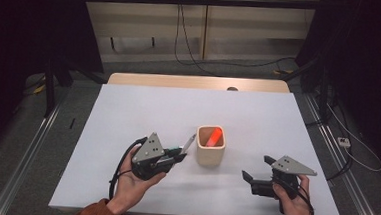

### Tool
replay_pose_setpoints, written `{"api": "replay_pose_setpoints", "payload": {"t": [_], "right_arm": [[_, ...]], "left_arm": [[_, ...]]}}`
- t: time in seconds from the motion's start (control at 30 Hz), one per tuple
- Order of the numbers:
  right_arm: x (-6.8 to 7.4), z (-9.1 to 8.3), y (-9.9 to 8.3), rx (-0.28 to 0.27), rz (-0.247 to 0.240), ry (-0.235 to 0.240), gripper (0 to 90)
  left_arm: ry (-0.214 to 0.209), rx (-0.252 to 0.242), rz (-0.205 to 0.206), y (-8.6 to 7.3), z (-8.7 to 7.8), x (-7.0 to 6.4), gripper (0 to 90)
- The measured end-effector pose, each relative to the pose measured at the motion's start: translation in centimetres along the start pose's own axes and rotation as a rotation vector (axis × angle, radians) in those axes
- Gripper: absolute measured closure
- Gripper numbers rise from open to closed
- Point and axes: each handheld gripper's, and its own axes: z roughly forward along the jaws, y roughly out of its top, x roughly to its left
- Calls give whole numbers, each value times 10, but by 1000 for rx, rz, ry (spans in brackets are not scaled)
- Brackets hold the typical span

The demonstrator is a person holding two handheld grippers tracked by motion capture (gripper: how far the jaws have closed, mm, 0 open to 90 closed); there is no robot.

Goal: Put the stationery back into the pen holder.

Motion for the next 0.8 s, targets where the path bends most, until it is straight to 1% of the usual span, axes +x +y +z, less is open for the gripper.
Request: {"api": "replay_pose_setpoints", "payload": {"t": [0.13,0.17,0.2,0.33,0.37,0.43,0.5,0.53,0.63,0.73,0.8], "right_arm": [[-2,-2,-3,-20,-4,-13,56],[-2,-2,-3,-25,-4,-12,56],[-2,-2,-4,-21,-10,-16,56],[-3,3,-9,-21,3,-26,64],[-3,4,-10,-22,0,-25,64],[-4,4,-9,-31,-12,-34,63],[-5,3,-9,-36,0,-29,60],[-6,3,-9,-36,0,-28,61],[-9,4,-10,-27,12,-28,70],[-10,3,-10,-30,10,-18,69],[-10,4,-10,-33,14,-22,69]], "left_arm": [[2,-16,-16,7,4,3,800],[3,-15,-15,9,5,4,799],[-3,-19,-21,10,7,4,799],[-10,-32,-44,15,13,6,799],[-9,-37,-43,17,14,7,799],[-15,-47,-55,21,17,9,799],[-17,-62,-67,25,18,11,799],[-21,-72,-80,27,19,12,799],[-20,-93,-100,32,20,16,799],[-7,-104,-113,37,21,21,799],[-13,-115,-123,39,23,24,799]]}}
